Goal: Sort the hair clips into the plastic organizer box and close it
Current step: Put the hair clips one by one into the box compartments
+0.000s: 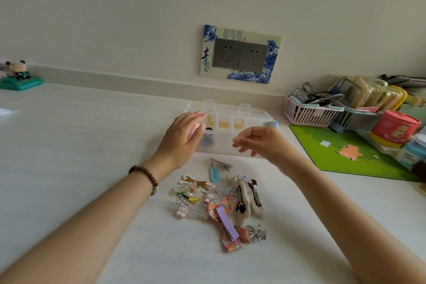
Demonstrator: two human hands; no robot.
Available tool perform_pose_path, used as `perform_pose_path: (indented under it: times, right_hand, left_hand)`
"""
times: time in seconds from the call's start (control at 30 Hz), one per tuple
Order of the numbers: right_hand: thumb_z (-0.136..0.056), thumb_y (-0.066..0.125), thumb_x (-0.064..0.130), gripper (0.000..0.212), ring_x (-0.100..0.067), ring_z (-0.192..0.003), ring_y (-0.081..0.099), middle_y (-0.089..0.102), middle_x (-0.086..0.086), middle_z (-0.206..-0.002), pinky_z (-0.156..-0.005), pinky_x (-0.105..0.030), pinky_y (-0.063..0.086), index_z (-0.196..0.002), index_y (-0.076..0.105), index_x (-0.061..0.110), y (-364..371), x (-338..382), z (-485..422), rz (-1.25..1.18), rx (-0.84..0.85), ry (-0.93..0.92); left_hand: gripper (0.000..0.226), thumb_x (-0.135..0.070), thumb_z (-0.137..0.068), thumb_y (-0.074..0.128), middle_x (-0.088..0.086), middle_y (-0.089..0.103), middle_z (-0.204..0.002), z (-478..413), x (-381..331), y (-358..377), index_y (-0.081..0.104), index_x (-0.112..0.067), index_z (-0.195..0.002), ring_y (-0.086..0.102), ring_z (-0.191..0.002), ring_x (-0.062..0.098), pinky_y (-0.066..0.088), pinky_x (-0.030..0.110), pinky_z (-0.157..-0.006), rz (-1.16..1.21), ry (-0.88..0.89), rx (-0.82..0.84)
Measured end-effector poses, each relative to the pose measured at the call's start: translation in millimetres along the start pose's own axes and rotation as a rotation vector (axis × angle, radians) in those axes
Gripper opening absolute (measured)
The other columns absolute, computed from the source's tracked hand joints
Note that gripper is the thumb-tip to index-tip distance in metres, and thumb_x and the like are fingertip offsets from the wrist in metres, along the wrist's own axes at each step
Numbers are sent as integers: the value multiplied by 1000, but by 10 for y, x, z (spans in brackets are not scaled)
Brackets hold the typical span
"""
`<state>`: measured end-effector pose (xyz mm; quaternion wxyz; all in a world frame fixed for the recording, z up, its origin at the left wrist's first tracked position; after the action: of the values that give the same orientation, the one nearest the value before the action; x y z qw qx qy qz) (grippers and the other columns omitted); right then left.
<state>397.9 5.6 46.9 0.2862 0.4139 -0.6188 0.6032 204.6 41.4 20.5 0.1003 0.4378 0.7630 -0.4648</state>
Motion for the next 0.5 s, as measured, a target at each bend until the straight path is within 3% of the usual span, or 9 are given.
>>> perform_pose_path:
  times: [0.13,0.3,0.5]
  right_hand:
    - [-77,70,34,24,2,-66,60,71,6,-85,-58,-7,45,-92,73,16,293,-99,28,264,145,-30]
    - [-67,77,44,34,-7,-73,57,69,1,-91,-68,-25,48,-89,71,19,478,-146,-53,388,109,-14]
    - [-71,78,26,16,-2,-56,48,59,9,-69,-50,-8,37,-75,64,20,524,-124,-2,216,122,51]
  left_hand:
    - [50,-42,-93,26,-5,41,-142,0,-6,-7,41,-21,-135,23,-133,4,18,26,-112,-5,8,-13]
    - [41,-34,-97,30,-7,43,-140,-2,-1,4,42,-21,-134,27,-133,6,20,26,-111,21,-6,-15]
    - [46,-39,-94,28,-7,44,-138,-7,11,9,44,-21,-133,28,-131,5,23,26,-110,31,-2,-14]
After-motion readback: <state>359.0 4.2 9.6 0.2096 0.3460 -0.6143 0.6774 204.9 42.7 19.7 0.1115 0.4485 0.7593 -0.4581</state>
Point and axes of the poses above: each hand's wrist, its own z-axis away from the middle knuckle, its own y-axis out of the palm, x = y × z, the point moved 5 cm from there along -z, towards the middle knuckle
